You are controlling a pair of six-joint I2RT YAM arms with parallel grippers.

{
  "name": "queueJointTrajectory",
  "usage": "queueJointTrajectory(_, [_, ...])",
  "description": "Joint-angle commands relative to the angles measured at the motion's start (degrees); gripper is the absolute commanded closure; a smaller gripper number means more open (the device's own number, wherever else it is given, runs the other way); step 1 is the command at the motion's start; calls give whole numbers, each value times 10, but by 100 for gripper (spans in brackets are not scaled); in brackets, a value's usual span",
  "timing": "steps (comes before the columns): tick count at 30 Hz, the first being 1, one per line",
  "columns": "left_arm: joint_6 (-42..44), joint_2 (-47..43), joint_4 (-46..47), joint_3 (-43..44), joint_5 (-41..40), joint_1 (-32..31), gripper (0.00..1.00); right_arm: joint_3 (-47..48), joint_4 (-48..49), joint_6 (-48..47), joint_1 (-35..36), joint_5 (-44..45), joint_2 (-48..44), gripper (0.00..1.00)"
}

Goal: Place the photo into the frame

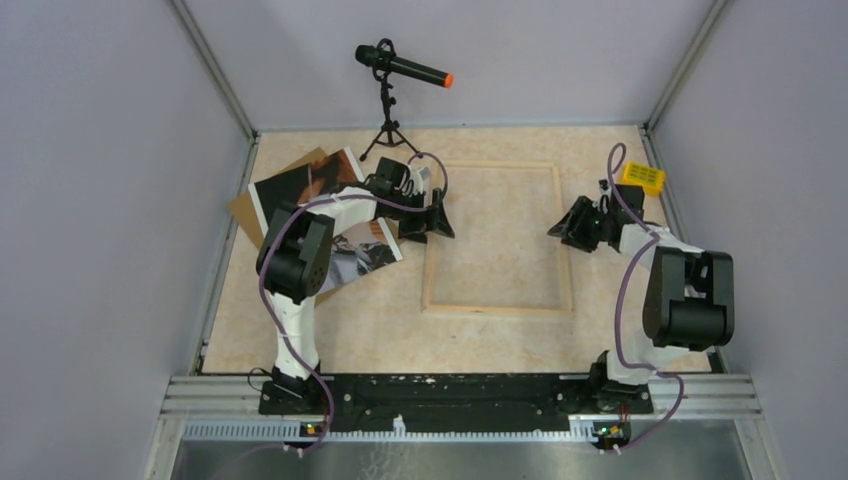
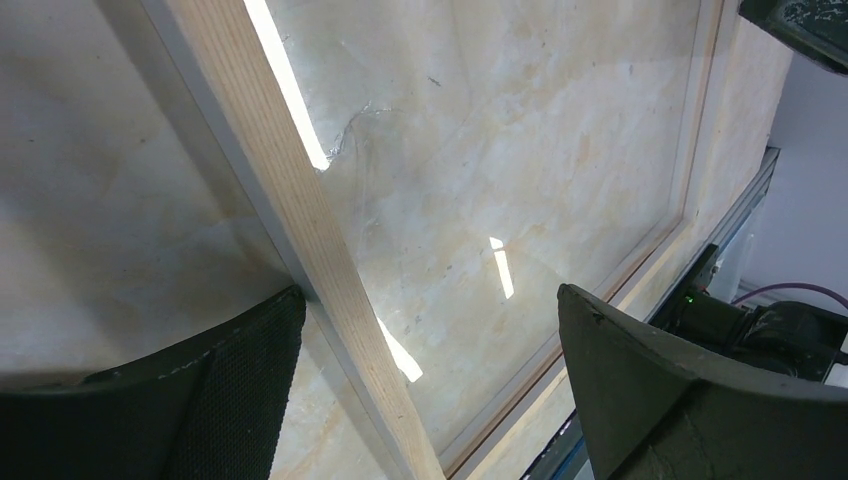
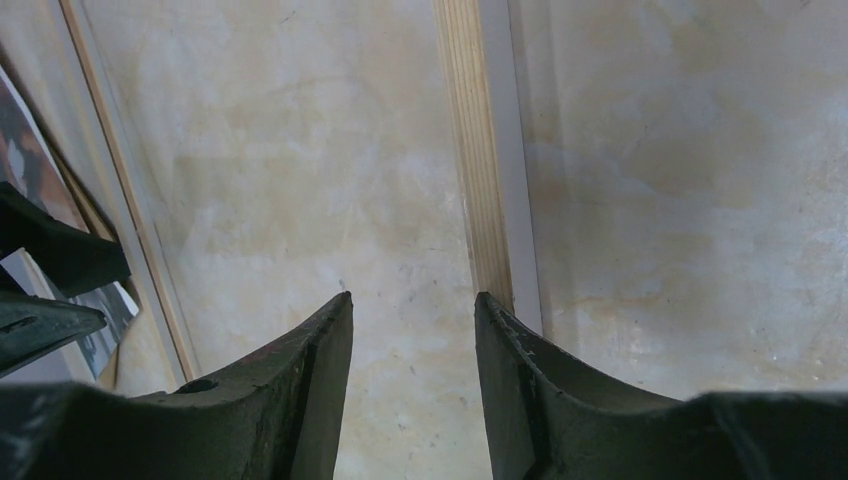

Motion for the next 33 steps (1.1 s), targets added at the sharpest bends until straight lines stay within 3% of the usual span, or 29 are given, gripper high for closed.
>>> queueJointTrajectory(1, [-1, -9, 22, -13, 17, -10, 1, -34, 30, 60, 13, -124, -28, 53])
queueJointTrajectory(9, [-3, -11, 23, -15, 18, -10, 1, -92, 141, 144, -26, -228, -61, 54])
queueJointTrajectory(22, [-8, -12, 28, -19, 24, -10, 1, -135, 191, 177, -37, -277, -125, 55])
queueJointTrajectory(27, [-9, -13, 31, -21, 25, -10, 1, -165, 255, 219, -38, -292, -126, 57])
queueJointTrajectory(33, [-9, -13, 31, -21, 24, -10, 1, -159, 229, 163, -39, -285, -126, 58])
